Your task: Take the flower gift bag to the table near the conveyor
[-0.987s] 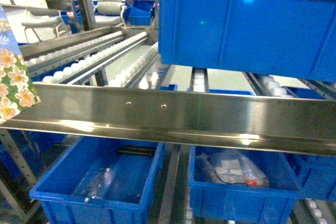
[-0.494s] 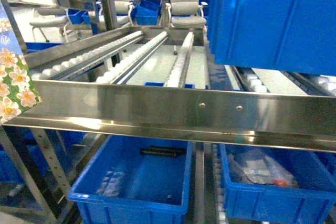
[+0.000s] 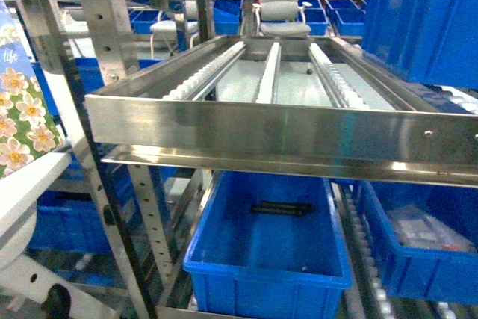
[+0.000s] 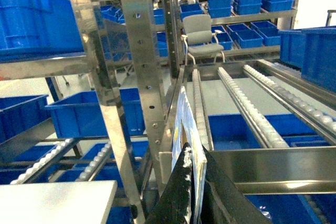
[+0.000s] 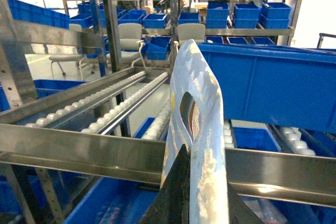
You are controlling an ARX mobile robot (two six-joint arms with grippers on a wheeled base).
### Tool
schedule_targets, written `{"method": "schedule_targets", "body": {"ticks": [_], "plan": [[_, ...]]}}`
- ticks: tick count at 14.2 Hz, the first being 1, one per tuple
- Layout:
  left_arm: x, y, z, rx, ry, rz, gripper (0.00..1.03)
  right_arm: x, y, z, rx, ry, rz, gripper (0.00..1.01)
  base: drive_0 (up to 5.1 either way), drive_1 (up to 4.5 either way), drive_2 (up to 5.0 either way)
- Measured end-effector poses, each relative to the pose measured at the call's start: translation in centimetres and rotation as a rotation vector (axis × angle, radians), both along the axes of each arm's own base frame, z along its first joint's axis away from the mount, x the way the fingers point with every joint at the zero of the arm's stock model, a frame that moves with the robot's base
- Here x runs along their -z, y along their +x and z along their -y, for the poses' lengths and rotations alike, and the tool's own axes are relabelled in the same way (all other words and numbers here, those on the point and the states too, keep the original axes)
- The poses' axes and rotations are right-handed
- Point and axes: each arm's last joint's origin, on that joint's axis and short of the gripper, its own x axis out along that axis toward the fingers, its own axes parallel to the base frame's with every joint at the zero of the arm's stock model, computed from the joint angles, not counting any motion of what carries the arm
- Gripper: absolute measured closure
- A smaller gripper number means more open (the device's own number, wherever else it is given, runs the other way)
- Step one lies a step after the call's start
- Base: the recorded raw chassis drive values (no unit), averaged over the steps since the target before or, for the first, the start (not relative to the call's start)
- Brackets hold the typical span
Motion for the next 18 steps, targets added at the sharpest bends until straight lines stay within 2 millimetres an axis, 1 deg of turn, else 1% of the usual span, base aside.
{"method": "schedule_targets", "body": {"ticks": [18], "plan": [[0.03, 0.01, 0.0, 0.0, 0.001, -0.002, 1.01, 0.05, 0.02, 0.01, 0.0, 0.001, -0.006, 0.99, -4.8, 1.19, 3.6]]}}
